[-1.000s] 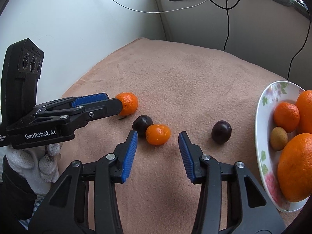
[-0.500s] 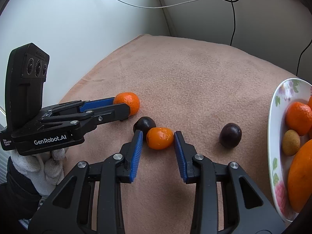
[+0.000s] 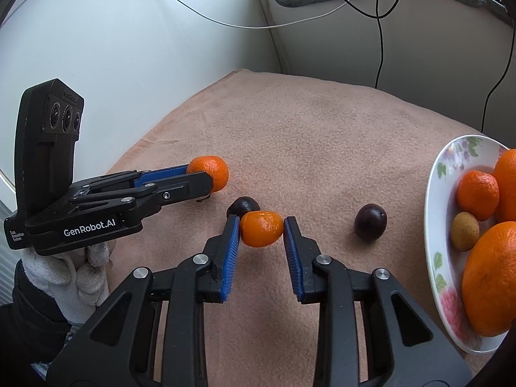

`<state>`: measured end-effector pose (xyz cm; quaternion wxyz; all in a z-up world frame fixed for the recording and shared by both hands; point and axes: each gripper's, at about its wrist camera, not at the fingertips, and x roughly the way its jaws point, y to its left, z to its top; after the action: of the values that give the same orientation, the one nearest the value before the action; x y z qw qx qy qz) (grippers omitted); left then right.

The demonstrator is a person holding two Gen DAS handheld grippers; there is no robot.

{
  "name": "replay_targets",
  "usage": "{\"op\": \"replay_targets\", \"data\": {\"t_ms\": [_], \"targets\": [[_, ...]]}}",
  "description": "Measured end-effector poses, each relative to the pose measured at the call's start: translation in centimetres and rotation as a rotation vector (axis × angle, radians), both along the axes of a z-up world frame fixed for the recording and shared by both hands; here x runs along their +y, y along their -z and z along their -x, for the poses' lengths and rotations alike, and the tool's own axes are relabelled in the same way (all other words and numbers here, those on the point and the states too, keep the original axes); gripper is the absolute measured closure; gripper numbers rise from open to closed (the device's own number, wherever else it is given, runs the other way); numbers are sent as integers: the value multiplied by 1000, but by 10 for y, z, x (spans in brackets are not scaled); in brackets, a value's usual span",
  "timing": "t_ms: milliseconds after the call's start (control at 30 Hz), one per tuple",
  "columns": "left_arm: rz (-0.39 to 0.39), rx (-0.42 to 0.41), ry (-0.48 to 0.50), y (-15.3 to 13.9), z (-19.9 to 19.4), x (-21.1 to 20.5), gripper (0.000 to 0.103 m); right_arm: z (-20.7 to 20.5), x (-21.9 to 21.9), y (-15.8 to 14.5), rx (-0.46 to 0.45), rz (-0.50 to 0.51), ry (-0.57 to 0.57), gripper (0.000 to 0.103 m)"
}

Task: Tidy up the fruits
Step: 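Close the left tool on a tangerine while the right tool grasps a small tangerine, then carry both tangerines in the left and right tools over the plate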

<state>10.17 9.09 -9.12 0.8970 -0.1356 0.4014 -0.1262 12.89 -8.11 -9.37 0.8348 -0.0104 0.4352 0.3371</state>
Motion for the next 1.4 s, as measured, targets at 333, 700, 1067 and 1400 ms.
{"op": "replay_targets", "data": {"t_ms": [333, 700, 1067, 1400], "targets": [[-11, -65, 14, -22, 13, -16, 70, 18, -33, -26, -62, -28, 53, 74], [2, -119, 58, -44, 17, -39, 71, 30, -91, -46, -107, -66, 195, 74], [-4, -142, 121, -56, 16, -71, 71, 35, -140, -59, -138, -99, 307, 74], [-14, -168, 168, -66, 17, -96, 71, 39, -167, -66, -164, -110, 368, 74]]}}
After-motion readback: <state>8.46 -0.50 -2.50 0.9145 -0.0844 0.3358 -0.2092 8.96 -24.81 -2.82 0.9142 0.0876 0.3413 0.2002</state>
